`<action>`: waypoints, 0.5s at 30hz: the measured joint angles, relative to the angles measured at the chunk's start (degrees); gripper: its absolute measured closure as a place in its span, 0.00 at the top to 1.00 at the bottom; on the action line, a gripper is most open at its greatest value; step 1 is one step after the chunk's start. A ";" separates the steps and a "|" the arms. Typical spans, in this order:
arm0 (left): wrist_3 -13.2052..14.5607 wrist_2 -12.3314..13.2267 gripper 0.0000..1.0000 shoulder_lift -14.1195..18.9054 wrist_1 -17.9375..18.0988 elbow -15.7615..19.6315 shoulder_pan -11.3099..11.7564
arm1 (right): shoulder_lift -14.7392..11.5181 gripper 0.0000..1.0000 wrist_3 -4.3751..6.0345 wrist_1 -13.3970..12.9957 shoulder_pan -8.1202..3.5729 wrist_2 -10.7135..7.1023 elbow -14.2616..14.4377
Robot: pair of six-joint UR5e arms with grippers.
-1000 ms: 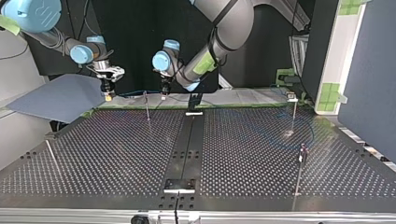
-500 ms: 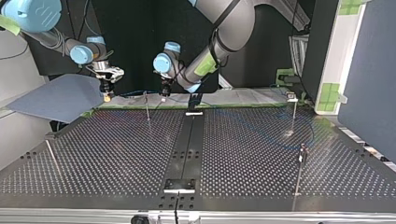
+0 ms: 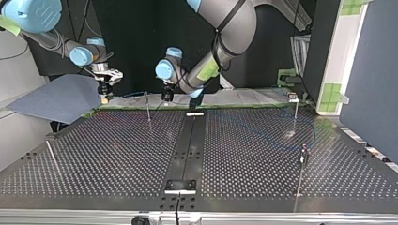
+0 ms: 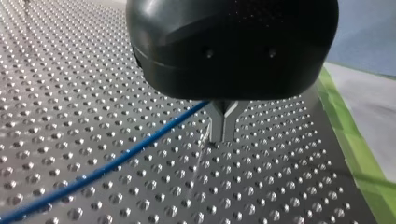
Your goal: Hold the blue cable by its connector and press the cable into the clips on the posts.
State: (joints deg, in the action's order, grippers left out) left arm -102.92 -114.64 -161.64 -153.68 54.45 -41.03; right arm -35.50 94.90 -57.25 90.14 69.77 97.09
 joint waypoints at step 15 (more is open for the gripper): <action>0.60 2.40 0.00 -0.02 -0.35 -1.99 2.24 | 0.10 0.00 1.82 -0.27 0.44 1.20 -2.40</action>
State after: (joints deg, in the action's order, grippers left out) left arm -102.32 -112.24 -161.66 -154.03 52.46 -38.79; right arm -35.40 96.72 -57.52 90.58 70.97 94.68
